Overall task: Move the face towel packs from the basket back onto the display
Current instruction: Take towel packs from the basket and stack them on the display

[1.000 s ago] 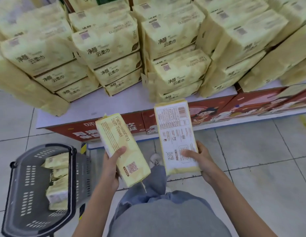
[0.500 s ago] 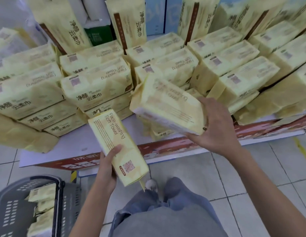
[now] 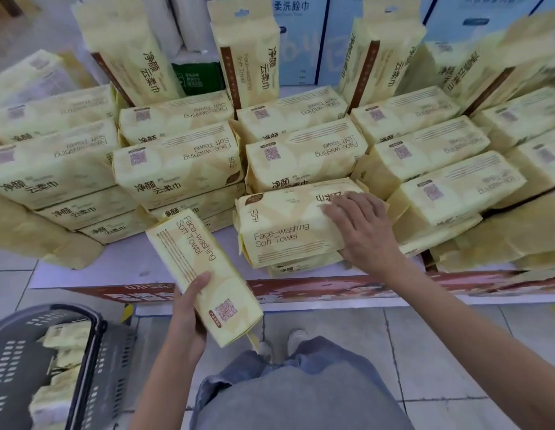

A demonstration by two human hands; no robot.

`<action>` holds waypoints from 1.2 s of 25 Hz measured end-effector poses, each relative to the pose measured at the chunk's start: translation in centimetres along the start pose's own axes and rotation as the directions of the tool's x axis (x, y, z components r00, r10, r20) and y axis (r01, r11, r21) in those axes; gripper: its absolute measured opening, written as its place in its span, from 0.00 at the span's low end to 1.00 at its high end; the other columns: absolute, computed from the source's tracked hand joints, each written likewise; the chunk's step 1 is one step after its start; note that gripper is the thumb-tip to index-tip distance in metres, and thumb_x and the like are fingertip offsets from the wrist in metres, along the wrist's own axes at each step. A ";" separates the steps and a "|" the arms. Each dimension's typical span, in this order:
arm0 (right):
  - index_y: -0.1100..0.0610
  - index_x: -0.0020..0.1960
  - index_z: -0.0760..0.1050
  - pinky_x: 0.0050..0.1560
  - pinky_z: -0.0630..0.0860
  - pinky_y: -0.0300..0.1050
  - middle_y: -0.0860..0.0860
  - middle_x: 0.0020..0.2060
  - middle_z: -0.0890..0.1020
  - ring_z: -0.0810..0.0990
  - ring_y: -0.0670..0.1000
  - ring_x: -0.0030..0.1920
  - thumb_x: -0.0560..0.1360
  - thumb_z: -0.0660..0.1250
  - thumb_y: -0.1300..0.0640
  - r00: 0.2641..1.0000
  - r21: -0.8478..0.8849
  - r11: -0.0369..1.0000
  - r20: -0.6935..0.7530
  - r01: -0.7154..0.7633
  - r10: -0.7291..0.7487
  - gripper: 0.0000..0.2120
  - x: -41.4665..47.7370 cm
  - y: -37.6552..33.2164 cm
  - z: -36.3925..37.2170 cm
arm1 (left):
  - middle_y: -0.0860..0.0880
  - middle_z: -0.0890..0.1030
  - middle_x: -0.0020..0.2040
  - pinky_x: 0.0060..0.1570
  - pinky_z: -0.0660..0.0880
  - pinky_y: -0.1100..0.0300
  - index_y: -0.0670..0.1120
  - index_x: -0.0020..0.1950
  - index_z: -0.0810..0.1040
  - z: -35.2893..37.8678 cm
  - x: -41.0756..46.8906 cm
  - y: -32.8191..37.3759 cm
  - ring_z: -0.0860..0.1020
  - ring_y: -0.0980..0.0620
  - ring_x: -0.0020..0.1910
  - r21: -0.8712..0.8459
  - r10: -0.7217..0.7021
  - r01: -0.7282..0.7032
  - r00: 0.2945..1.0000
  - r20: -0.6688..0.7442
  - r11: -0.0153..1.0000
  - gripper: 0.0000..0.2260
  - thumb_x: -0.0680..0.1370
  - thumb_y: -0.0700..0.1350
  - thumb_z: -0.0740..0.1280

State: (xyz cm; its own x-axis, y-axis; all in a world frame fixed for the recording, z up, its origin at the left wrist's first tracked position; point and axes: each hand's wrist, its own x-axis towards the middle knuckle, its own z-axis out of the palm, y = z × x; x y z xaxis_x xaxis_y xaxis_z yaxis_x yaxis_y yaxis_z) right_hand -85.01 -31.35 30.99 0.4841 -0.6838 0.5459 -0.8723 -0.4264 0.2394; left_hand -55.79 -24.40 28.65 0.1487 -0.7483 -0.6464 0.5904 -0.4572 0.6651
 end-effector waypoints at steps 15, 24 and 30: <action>0.53 0.65 0.58 0.63 0.63 0.55 0.54 0.62 0.61 0.61 0.55 0.62 0.51 0.82 0.46 0.501 0.299 0.436 0.191 -0.849 0.844 0.51 -0.8 -6.7 -2.6 | 0.45 0.79 0.63 0.48 0.80 0.50 0.48 0.69 0.69 1.5 0.1 -0.6 0.78 0.44 0.59 -0.011 0.002 -0.002 0.999 0.035 1.000 0.30 0.67 0.45 0.69; 0.54 0.68 0.64 0.53 0.78 0.53 0.56 0.62 0.76 0.76 0.57 0.62 0.68 0.70 0.65 -0.090 0.391 -0.876 0.898 -0.283 0.430 0.32 3.1 -8.2 -3.8 | 0.46 0.79 0.62 0.50 0.78 0.48 0.49 0.69 0.70 0.4 1.4 0.8 0.78 0.43 0.60 0.090 -0.052 0.049 0.998 0.033 0.995 0.46 0.52 0.50 0.80; 0.52 0.68 0.60 0.51 0.77 0.60 0.53 0.57 0.78 0.77 0.56 0.55 0.61 0.80 0.53 -0.264 0.251 -0.954 0.921 -0.163 0.288 0.43 7.5 -7.9 -4.6 | 0.46 0.79 0.62 0.47 0.80 0.51 0.48 0.69 0.70 0.5 1.7 1.2 0.78 0.45 0.58 0.070 -0.048 0.044 0.997 0.054 0.997 0.33 0.64 0.44 0.72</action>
State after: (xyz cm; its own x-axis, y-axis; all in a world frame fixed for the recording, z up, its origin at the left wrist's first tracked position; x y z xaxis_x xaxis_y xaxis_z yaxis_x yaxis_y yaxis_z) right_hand -74.78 -30.34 36.90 -0.3152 -0.4869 -0.8146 0.7706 0.3697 -0.5192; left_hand -55.24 -26.45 28.59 0.0770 -0.7506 -0.6562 0.5395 -0.5221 0.6606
